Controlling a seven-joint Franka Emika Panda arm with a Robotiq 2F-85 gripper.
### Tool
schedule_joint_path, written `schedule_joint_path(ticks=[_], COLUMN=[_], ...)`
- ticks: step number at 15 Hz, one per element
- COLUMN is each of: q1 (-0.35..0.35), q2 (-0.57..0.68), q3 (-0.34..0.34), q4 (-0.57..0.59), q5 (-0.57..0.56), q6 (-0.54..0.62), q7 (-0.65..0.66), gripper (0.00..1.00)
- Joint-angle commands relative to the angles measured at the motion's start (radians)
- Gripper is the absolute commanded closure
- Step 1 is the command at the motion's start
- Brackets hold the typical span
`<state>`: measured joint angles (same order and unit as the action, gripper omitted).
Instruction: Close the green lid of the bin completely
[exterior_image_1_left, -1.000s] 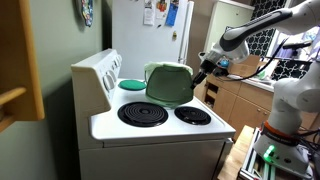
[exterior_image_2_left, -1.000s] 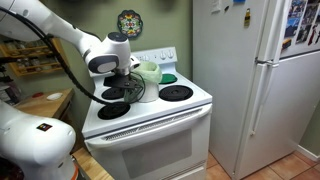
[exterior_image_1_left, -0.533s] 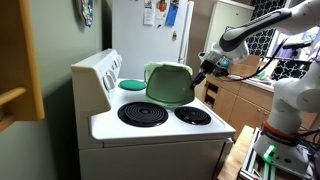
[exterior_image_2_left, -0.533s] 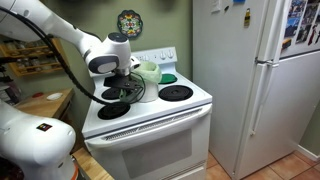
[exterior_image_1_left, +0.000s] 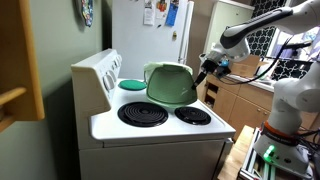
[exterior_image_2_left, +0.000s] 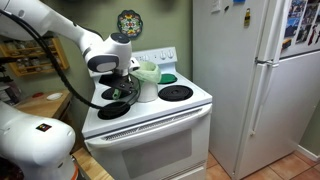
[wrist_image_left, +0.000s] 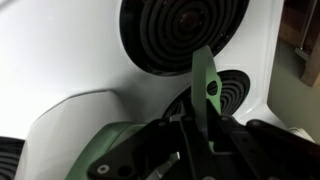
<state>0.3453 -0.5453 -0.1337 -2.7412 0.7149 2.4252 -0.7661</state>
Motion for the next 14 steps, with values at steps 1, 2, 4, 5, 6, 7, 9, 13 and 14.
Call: schedule_joint_path(ticks=[1,2,4,5,6,7,9,13,14], q1=[-0.033,-0.045,-0.069,-0.077,-0.092,-0.103,-0.111,-0.112,-0.112], q2=[-0.038,-0.038,-0.039,-0.039,-0.014,-0.015,-0.015,-0.014,-0.014], q3=[-0.001,0.003,0.004,0.000,0.035,0.036,0.036,0.036,0.036], q4=[0.024,0.034,0.056,0.068,0.054,0.064,0.073,0.073,0.073], q5=[0.073,0.090,0.128,0.153,0.122,0.137,0.146,0.148,0.148], q6=[-0.140,-0.172,-0.243,-0.274,-0.227,-0.251,-0.266,-0.269,-0.269], q7=[0.103,0.135,0.188,0.192,0.148,0.157,0.165,0.167,0.167], gripper=[0.96,0.96,0.96,0.96,0.86,0.86,0.86,0.86,0.86])
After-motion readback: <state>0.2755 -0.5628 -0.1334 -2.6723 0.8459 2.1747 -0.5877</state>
